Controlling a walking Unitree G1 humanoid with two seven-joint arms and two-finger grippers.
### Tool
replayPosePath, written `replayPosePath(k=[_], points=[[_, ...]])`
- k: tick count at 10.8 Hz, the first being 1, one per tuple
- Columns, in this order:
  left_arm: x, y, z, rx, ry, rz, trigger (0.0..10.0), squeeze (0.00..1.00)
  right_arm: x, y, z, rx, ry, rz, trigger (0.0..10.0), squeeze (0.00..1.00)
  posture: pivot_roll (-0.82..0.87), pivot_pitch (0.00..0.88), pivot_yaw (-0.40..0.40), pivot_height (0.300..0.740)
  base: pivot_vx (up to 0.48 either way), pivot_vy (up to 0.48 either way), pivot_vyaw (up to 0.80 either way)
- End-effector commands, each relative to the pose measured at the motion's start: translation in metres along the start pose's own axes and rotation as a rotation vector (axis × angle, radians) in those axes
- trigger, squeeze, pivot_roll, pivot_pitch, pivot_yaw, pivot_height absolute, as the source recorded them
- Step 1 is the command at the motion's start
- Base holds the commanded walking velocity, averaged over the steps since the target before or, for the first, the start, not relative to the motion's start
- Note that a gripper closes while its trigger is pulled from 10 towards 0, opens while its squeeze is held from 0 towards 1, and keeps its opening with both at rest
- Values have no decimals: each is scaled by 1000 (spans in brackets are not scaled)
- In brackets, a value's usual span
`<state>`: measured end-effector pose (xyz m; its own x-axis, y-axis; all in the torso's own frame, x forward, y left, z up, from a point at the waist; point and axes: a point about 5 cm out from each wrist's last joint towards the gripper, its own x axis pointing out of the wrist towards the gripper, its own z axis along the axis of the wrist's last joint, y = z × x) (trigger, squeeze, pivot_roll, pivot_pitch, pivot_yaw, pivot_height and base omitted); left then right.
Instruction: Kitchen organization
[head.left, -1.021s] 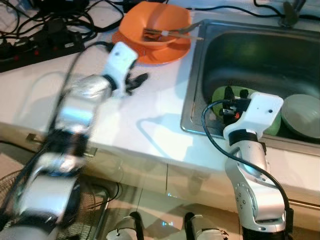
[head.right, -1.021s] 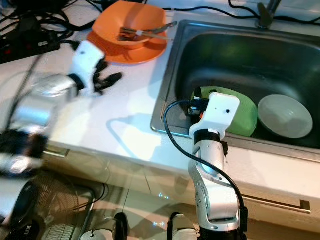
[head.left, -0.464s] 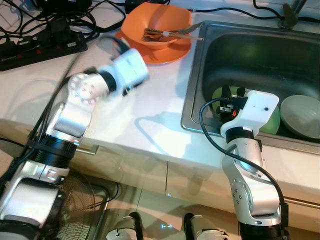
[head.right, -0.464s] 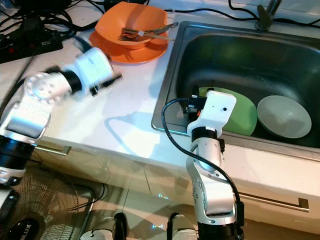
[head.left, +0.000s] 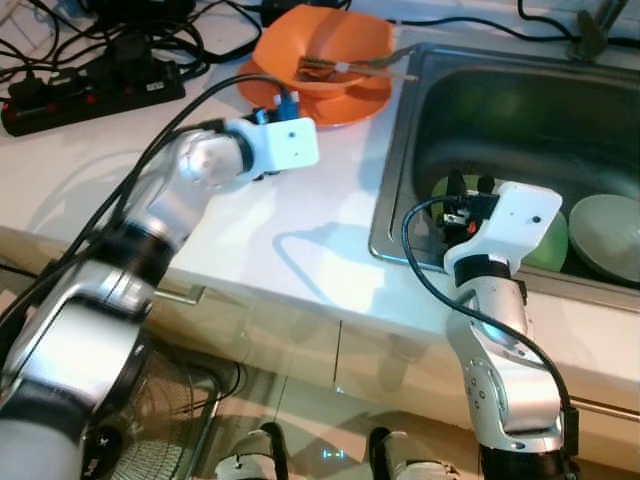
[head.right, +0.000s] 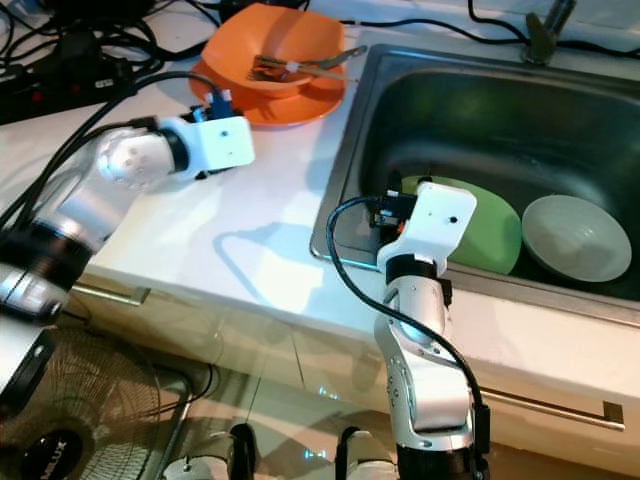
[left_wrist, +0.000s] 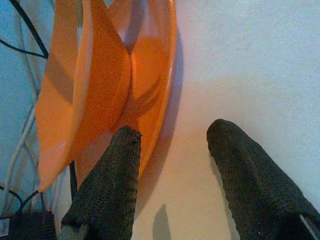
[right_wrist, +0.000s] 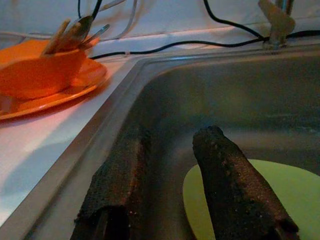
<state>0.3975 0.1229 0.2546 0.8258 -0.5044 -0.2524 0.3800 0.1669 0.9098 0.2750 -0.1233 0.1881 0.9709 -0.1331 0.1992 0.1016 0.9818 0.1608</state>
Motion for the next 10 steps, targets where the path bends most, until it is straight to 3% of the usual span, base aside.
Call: replayPosePath(k=[1,8,9,10], points=[[6,-5,-4,5,28,-23,10000,0,-8,0,-16,28,90,-28,10000,0,-60,213,72,740,0,0,0],[25,-15,-3,-20,59,-3,10000,0,-30,-6,-14,9,132,-58,10000,0,-124,267,85,740,0,0,0],[26,-13,-2,-24,65,6,4510,0,-32,-7,-13,7,137,-61,10000,0,-126,268,89,740,0,0,0],[26,-12,-2,-25,66,10,0,0,-33,-7,-14,7,139,-65,10000,0,-127,268,91,740,0,0,0]])
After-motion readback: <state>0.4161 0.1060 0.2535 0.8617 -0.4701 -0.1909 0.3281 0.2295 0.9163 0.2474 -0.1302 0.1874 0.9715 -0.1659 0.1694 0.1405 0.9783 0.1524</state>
